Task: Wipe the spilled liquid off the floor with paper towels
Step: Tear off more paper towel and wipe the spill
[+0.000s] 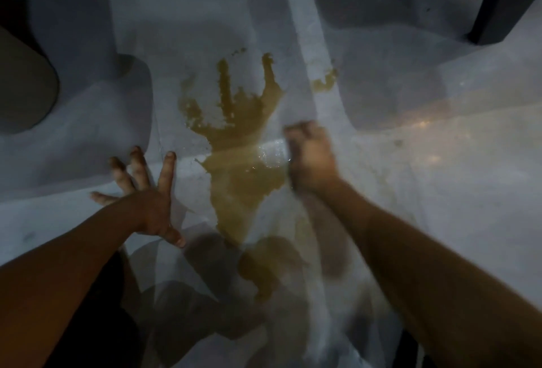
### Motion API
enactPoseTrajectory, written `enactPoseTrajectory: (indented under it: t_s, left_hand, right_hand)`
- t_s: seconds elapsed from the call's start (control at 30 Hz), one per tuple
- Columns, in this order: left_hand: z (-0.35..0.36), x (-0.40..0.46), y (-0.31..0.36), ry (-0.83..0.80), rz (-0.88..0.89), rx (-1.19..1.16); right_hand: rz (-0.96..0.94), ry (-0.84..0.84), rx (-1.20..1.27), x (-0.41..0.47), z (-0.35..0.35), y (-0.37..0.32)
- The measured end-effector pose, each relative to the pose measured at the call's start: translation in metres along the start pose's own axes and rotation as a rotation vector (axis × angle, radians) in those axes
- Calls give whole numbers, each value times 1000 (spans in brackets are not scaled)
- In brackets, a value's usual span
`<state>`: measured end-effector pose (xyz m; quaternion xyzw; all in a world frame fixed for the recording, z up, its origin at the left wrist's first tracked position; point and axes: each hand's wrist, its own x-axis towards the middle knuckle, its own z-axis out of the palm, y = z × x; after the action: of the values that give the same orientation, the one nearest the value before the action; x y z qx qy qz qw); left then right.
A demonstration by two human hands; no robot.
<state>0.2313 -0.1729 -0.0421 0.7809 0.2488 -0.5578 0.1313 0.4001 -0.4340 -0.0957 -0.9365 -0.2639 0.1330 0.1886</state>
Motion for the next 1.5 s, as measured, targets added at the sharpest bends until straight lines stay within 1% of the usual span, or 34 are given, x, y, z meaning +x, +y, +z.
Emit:
enactPoseTrajectory:
  t_s: [0.03,0.07,0.1,0.17,0.23,0.3,0.33,0.43,0.47,0.5,0.57,0.6,0.7,0.77,0.87,0.93,1.0,1.03,1.1,1.13,1.17,1.2,1.23,1.33,1.37,1.4,1.43,1.47,1.5]
  left_hand:
    - [-1,0,0,3,6,-3]
    - [0,1,-1,4,12,-8]
    - [0,2,-2,8,15,-13]
    - [1,4,-3,15,13,-19]
    - [2,5,-5,21,18,-26]
    - [2,6,-6,23,23,-34]
    - [2,6,-6,26,21,-41]
    - [2,6,-5,29,15,-46]
    - [3,6,-5,30,16,-43]
    - [3,7,-5,33,15,-42]
    - [4,9,-6,46,19,-50]
    - [4,9,-6,53,24,-54]
    - [4,8,-6,61,24,-45]
    - [4,9,-7,67,29,-42]
    - [5,10,-8,79,33,-43]
    - [5,10,-9,89,36,-38]
    - [7,11,-9,93,44,-34]
    - [6,11,-9,99,43,-36]
    - [7,9,-8,108,42,-39]
    - [8,8,-9,115,48,-37]
    - [9,8,-9,129,57,-34]
    - [10,8,-10,146,66,-32]
    - [11,7,-11,167,76,-32]
    - [16,5,-15,232,107,-25]
    - [17,5,-16,252,117,-18]
    - [18,5,-17,270,125,-15]
    - [20,7,-18,283,133,-15]
    - [21,8,-19,295,144,-10]
    - [22,9,-20,309,150,-4]
  right_hand:
    - [-107,-57,22,-17,17,-26]
    - [-164,-97,24,-32,28,-45]
    - [-178,-99,32,-43,34,-58]
    - [-102,-11,170,-57,34,-61]
    - [4,92,392,-66,18,-61]
    - [86,126,501,-73,5,-55]
    - [129,118,473,-75,1,-49]
    - [289,141,188,-77,-6,-20]
    - [338,164,133,-76,-9,-14]
    - [343,194,106,-75,-12,-13]
    - [259,216,114,-73,-13,-26]
    - [210,179,117,-73,-10,-37]
    - [151,-58,9,-68,10,-68]
    - [125,-120,-34,-65,22,-82]
    - [58,-44,-12,-57,33,-88]
    - [32,-26,64,-56,35,-83]
    - [70,2,164,-62,31,-71]
    - [110,44,201,-66,26,-63]
    - [207,150,203,-81,13,-45]
    - [249,179,184,-90,5,-39]
    - [248,187,150,-98,-1,-35]
    - [201,163,131,-107,-6,-34]
    - [133,73,132,-118,-5,-37]
    - [-125,-322,53,-156,21,-60]
    - [-262,-420,-1,-167,33,-68]
    - [-371,-482,-61,-170,44,-71]
    - [-431,-488,-92,-166,47,-77]
    - [-353,-470,-64,-151,47,-77]
    - [-312,-389,-44,-133,43,-76]
